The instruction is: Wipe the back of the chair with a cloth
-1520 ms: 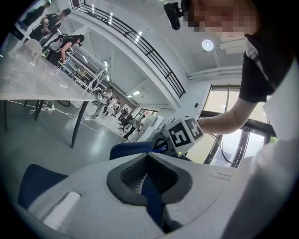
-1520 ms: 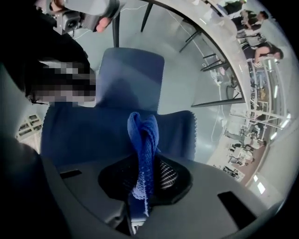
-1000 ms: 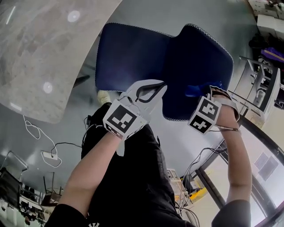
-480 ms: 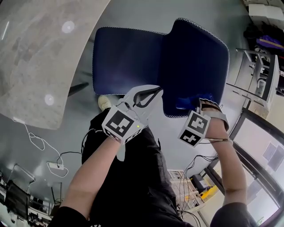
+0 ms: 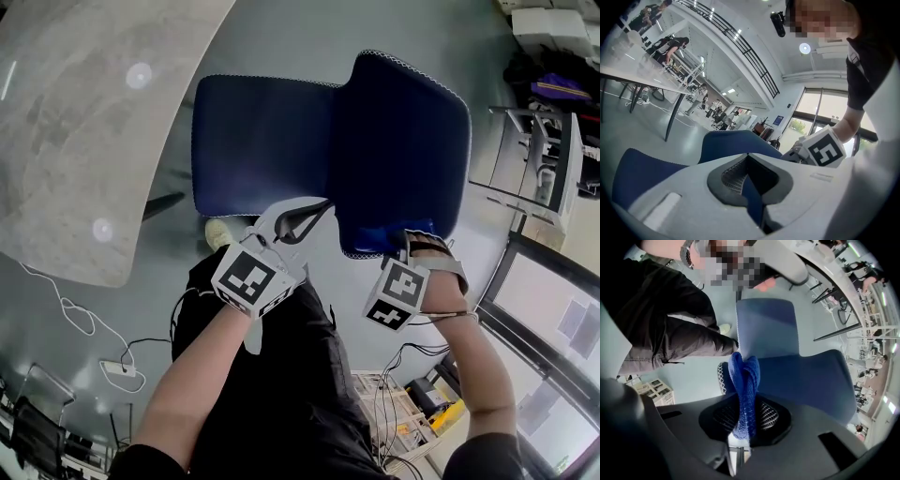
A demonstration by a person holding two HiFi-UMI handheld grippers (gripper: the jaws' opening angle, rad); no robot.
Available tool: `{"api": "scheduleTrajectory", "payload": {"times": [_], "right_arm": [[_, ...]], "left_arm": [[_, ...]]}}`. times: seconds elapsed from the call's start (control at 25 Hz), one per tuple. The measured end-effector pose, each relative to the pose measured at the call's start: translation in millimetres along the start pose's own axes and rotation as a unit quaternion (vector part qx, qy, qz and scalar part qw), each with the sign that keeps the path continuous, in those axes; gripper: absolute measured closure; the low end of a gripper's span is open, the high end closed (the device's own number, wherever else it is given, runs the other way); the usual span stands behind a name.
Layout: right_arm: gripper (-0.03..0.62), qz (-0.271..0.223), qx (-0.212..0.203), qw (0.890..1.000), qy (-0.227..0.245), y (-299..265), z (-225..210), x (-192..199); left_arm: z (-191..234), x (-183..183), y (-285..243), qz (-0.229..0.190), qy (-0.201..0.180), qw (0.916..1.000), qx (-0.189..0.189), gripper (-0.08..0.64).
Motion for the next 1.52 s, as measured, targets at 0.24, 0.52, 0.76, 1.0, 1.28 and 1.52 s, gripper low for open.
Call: {"api": "scheduleTrajectory", "payload": {"times": [0.24, 0.52, 0.76, 1.0, 1.28, 1.52], "right_arm": [[0.528, -0.075, 0.094, 0.993, -0.021, 39.1, -78.2, -32.4], [0.528, -0.078, 0.232, 0.969, 0.035, 40.1, -183.0, -62.6], [0.528, -0.045, 0.279, 0.957, 0.066, -4.5, -236.4, -78.2], [0.527, -0.023, 0.274, 0.959, 0.067, -38.0, -248.2, -81.7], [0.528, 0.003, 0.242, 0.967, 0.082, -49.4, -233.8, -79.7], [0.528, 0.015, 0.192, 0.978, 0.082, -58.0, -195.9, -73.7]], "left_arm": [[10.4, -19.5, -2.1, -0.013, -0.009, 0.9998, -0.013, 0.552], [40.6, -37.4, -21.6, -0.028, -0.028, 0.9986, -0.034, 0.552], [68.5, -26.6, -42.7, -0.028, -0.025, 0.9983, -0.045, 0.552], [93.4, -3.0, -65.5, -0.024, -0.018, 0.9984, -0.048, 0.552], [106.0, 9.0, -98.1, -0.035, -0.016, 0.9985, -0.039, 0.552], [100.0, 26.7, -92.7, -0.022, -0.012, 0.9992, -0.032, 0.552]]}}
Point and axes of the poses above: the fingertips, and each gripper's own axes: y backward along the fingers, z to its left, x out of its underside, the point moved 1 cm from there along y, backward along the fingers, and after that the axes turned 10 degrees about -y, right-handed, at the moved point
